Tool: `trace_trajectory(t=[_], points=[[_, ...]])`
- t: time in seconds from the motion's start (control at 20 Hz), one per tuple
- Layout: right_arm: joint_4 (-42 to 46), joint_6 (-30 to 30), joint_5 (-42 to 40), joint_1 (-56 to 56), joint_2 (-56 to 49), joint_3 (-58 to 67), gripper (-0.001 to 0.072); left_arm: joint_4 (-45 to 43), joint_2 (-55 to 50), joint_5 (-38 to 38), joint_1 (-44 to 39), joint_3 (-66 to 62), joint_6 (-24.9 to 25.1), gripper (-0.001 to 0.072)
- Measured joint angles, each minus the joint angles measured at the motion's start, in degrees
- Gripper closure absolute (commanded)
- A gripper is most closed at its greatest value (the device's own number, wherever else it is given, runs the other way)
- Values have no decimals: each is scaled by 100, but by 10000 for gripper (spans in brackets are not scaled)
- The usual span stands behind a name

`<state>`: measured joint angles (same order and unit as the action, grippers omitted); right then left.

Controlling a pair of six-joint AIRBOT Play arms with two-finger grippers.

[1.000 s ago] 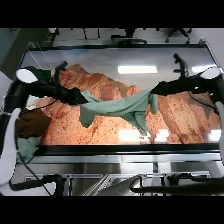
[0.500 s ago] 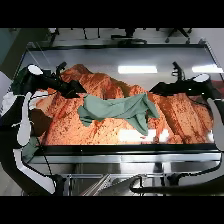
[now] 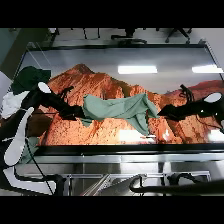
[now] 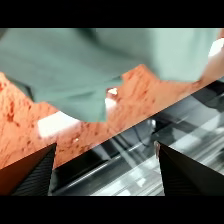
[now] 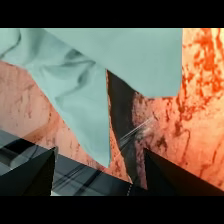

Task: Fold the shirts.

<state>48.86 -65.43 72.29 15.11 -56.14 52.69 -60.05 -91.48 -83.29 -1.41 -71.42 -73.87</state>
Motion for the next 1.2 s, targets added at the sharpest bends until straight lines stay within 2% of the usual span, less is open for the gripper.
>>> trace_trajectory(t=[0.2, 0.45, 0.5, 0.55, 0.6, 0.65, 0.75, 0.85, 1.0, 1.2], points=[[-79, -22, -570, -367, 81, -828, 115, -175, 166, 990, -122, 767, 22, 0], [-326, -44, -1325, -1163, -289, -1073, 116, -28, 162, 2052, -396, 970, 39, 1], [-417, -42, -1447, -1290, -387, -1082, 122, 28, 114, 2122, -448, 977, 39, 71], [-514, -13, -1547, -1381, -476, -1093, 208, 70, 44, 2223, -485, 975, 42, 300], [-619, 68, -1657, -1447, -562, -1102, 384, 87, -46, 2277, -514, 951, 42, 514], [-730, 188, -1757, -1502, -649, -1113, 536, 136, -133, 2291, -531, 909, 39, 684], [-975, 472, -1843, -1563, -734, -1113, 697, 138, -249, 2203, -560, 767, 42, 694], [-1117, 691, -1729, -1589, -706, -975, 694, 74, -284, 1982, -570, 494, 42, 694], [-1488, 831, -1058, -1475, -369, -295, 695, 142, 44, 1460, -577, -166, 44, 695], [-1965, 789, -210, -831, 291, 1541, 695, 730, 1082, 1060, -358, -1545, 26, 695]])
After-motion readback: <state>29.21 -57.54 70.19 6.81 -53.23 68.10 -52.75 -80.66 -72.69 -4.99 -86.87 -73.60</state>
